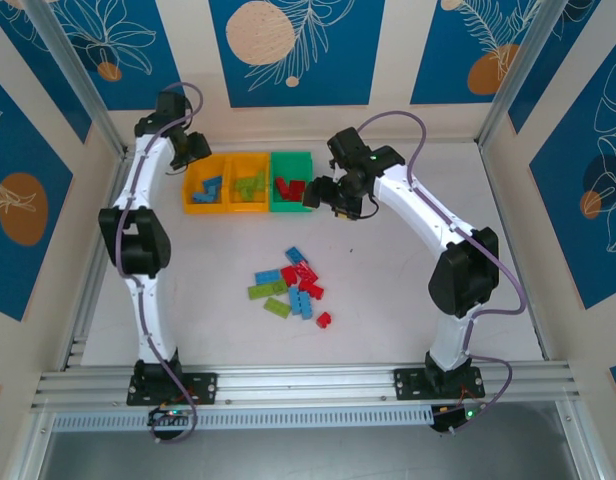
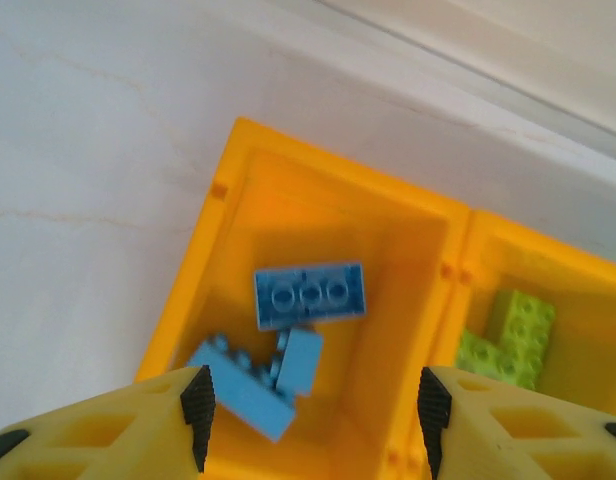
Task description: Sort the legos into containers by color
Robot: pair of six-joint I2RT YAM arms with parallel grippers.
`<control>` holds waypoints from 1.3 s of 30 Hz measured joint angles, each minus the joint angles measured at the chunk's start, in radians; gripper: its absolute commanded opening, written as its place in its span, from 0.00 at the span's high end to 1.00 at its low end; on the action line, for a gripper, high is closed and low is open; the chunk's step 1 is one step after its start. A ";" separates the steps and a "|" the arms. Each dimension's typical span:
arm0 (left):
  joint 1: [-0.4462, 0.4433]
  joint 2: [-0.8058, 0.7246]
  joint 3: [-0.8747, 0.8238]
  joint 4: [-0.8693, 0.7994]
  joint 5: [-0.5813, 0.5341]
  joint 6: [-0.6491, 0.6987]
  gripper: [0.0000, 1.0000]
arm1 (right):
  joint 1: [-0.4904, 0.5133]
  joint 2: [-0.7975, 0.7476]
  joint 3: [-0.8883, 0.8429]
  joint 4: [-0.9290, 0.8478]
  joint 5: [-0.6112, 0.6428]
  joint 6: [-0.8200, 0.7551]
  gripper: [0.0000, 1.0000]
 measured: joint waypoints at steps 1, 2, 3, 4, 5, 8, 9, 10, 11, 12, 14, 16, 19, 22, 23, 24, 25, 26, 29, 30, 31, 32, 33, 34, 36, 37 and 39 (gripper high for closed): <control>-0.002 -0.058 -0.064 0.011 0.017 0.001 0.43 | 0.003 0.000 -0.016 0.001 0.000 -0.014 0.22; -0.006 -0.120 -0.131 0.028 0.033 0.002 0.43 | 0.008 0.000 -0.031 -0.001 0.000 -0.025 0.22; -0.010 -0.185 -0.198 0.048 0.051 0.007 0.43 | 0.016 0.000 -0.048 0.000 0.000 -0.040 0.22; -0.018 -0.262 -0.273 0.068 0.071 0.018 0.44 | 0.029 -0.001 -0.068 0.000 -0.002 -0.055 0.22; -0.027 -0.330 -0.336 0.087 0.089 0.029 0.44 | 0.044 -0.003 -0.093 0.003 -0.004 -0.068 0.22; -0.073 -0.526 -0.513 0.143 0.135 0.090 0.44 | 0.105 -0.012 -0.178 0.009 -0.018 -0.105 0.22; -0.095 -0.586 -0.569 0.157 0.150 0.119 0.43 | 0.130 -0.013 -0.204 0.010 -0.021 -0.120 0.21; -0.118 -0.640 -0.622 0.170 0.161 0.149 0.42 | 0.156 -0.013 -0.229 0.013 -0.021 -0.137 0.20; -0.138 -0.681 -0.668 0.177 0.172 0.177 0.42 | 0.174 -0.013 -0.245 0.016 -0.019 -0.150 0.18; -0.158 -0.719 -0.713 0.181 0.182 0.207 0.40 | 0.196 -0.013 -0.259 0.018 -0.012 -0.166 0.16; -0.194 -0.772 -0.797 0.189 0.203 0.266 0.36 | 0.231 -0.013 -0.274 0.025 0.020 -0.190 0.14; -0.216 -0.795 -0.865 0.186 0.225 0.325 0.31 | 0.245 -0.011 -0.283 0.043 0.051 -0.208 0.16; -0.237 -0.793 -0.908 0.182 0.245 0.403 0.25 | 0.243 0.003 -0.285 0.082 0.069 -0.243 0.23; -0.249 -0.793 -0.912 0.184 0.260 0.462 0.20 | 0.237 0.035 -0.290 0.126 0.061 -0.269 0.27; -0.252 -0.793 -0.912 0.187 0.262 0.475 0.19 | 0.236 0.046 -0.294 0.139 0.055 -0.274 0.28; -0.253 -0.793 -0.912 0.190 0.265 0.491 0.18 | 0.236 0.060 -0.301 0.152 0.047 -0.275 0.29; -0.254 -0.790 -0.912 0.192 0.266 0.501 0.17 | 0.236 0.076 -0.309 0.164 0.039 -0.278 0.31; -0.254 -0.788 -0.912 0.194 0.268 0.511 0.16 | 0.236 0.088 -0.313 0.169 0.033 -0.277 0.34; -0.254 -0.774 -0.912 0.198 0.268 0.526 0.15 | 0.236 0.127 -0.318 0.180 0.030 -0.267 0.46; -0.254 -0.769 -0.912 0.200 0.269 0.526 0.14 | 0.236 0.134 -0.318 0.182 0.034 -0.263 0.48; -0.254 -0.767 -0.912 0.200 0.268 0.526 0.14 | 0.236 0.137 -0.318 0.184 0.032 -0.261 0.50; -0.254 -0.767 -0.912 0.201 0.268 0.526 0.14 | 0.236 0.137 -0.318 0.185 0.036 -0.256 0.50; -0.254 -0.767 -0.912 0.203 0.269 0.526 0.14 | 0.236 0.137 -0.318 0.186 0.039 -0.256 0.51; -0.254 -0.767 -0.912 0.206 0.268 0.526 0.13 | 0.236 0.137 -0.318 0.187 0.040 -0.256 0.51; -0.254 -0.767 -0.912 0.214 0.268 0.526 0.13 | 0.236 0.137 -0.318 0.187 0.046 -0.256 0.45; -0.254 -0.767 -0.912 0.218 0.268 0.526 0.13 | 0.236 0.137 -0.318 0.186 0.054 -0.256 0.41; -0.254 -0.767 -0.912 0.223 0.269 0.526 0.13 | 0.238 0.138 -0.316 0.180 0.071 -0.254 0.40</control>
